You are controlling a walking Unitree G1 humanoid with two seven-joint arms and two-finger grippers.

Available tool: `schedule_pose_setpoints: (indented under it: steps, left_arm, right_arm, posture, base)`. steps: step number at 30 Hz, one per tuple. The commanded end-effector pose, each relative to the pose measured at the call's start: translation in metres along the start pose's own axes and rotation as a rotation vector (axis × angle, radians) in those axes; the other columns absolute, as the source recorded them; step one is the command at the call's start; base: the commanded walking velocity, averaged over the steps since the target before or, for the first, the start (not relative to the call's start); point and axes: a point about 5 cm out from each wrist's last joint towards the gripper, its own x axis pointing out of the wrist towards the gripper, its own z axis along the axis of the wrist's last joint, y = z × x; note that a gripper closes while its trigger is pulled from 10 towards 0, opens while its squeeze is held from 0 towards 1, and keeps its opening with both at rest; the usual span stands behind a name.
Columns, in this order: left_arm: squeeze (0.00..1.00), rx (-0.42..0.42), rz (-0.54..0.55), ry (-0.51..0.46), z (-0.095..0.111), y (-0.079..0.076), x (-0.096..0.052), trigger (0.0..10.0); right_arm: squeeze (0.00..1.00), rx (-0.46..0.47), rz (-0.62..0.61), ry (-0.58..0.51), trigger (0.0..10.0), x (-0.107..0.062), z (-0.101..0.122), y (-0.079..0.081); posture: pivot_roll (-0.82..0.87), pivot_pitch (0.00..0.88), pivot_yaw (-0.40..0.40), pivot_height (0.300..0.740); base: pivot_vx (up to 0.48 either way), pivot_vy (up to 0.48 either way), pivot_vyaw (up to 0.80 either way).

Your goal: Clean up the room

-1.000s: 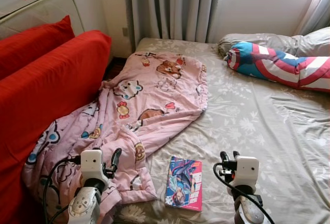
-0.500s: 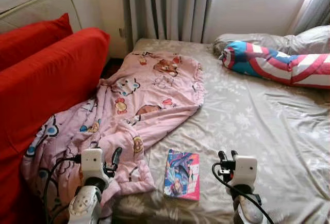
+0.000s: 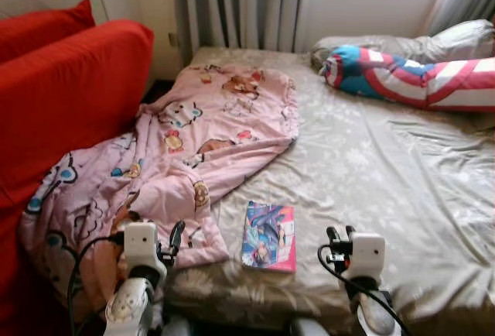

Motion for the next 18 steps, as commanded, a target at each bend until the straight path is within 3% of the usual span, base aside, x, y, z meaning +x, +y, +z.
schedule_pose_setpoints:
  steps: [1,12,18]
  left_arm:
    - [0.00,-0.008,-0.011,-0.002,0.0026,-0.0031,0.0030,10.0]
    - [0.00,-0.014,-0.025,0.001,0.0032,-0.0062,0.0051,10.0]
    - [0.00,-0.021,-0.033,0.004,0.0030,-0.0074,0.0056,10.0]
  right_arm:
    - [0.00,0.011,0.003,0.002,10.0,0.0004,-0.0009,0.0002]
    - [0.00,-0.003,0.044,-0.001,10.0,0.0012,-0.0018,0.0053]
    - [0.00,-0.011,0.085,-0.010,10.0,0.0009,-0.0020,0.0096]
  posture:
    - [-0.14,0.014,-0.032,0.637]
    - [-0.14,0.011,-0.031,0.637]
    - [-0.14,0.010,-0.031,0.637]
  base:
    - [0.000,0.000,0.00]
    - [0.000,0.000,0.00]
    - [0.000,0.000,0.80]
